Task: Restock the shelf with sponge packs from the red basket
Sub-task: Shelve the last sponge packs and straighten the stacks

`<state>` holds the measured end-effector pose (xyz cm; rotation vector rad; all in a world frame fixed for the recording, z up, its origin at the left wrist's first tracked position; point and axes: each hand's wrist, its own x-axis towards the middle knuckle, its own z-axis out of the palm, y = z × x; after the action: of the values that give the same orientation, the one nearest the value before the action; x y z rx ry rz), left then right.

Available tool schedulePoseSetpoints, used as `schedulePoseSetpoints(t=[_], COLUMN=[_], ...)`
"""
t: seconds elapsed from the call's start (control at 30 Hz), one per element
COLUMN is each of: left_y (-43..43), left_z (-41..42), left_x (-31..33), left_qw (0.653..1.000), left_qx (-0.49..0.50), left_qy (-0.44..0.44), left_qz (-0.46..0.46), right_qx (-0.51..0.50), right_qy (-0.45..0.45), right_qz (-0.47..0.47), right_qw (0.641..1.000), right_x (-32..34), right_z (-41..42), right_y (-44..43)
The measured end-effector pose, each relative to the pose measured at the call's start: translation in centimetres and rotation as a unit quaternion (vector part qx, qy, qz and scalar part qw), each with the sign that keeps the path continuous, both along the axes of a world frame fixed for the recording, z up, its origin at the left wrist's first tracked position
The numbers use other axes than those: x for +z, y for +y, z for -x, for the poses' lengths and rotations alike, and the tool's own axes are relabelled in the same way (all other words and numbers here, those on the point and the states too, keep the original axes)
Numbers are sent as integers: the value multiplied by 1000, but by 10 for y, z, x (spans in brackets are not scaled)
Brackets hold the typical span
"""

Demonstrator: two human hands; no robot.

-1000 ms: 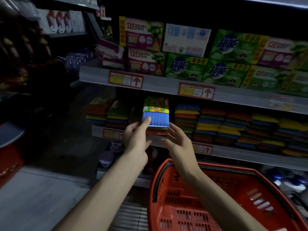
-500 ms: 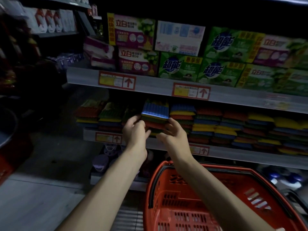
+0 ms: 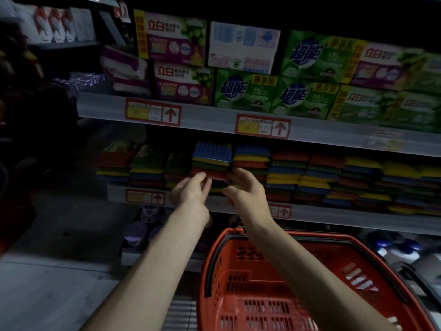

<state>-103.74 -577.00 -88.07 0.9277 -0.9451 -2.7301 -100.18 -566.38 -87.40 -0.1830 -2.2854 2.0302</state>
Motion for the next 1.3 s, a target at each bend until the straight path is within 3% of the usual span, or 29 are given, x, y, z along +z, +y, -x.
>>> schedulePoseSetpoints(t=[0.13, 0.27, 0.57, 0.9, 1.3], left_y=[0, 4, 8, 14, 16], left_z=[4, 4, 4, 5, 4], left_x=[-3, -4, -2, 1, 5], left_qw=[1000, 1000, 1000, 999, 999], left_qx=[-15, -9, 7, 27, 36], left_qy=[-8, -3, -2, -9, -16], left_qz=[-2, 9, 8, 16, 15], right_qx=[-88, -150, -201, -237, -220], right_qy=[-93, -120, -132, -134, -121], right_qz=[179, 242, 282, 259, 280], right_qw=[976, 951, 929, 927, 927], right_x=[-2, -14, -10, -11, -11], right_z=[6, 19, 38, 49, 46], right_y=[12, 22, 19, 13, 19])
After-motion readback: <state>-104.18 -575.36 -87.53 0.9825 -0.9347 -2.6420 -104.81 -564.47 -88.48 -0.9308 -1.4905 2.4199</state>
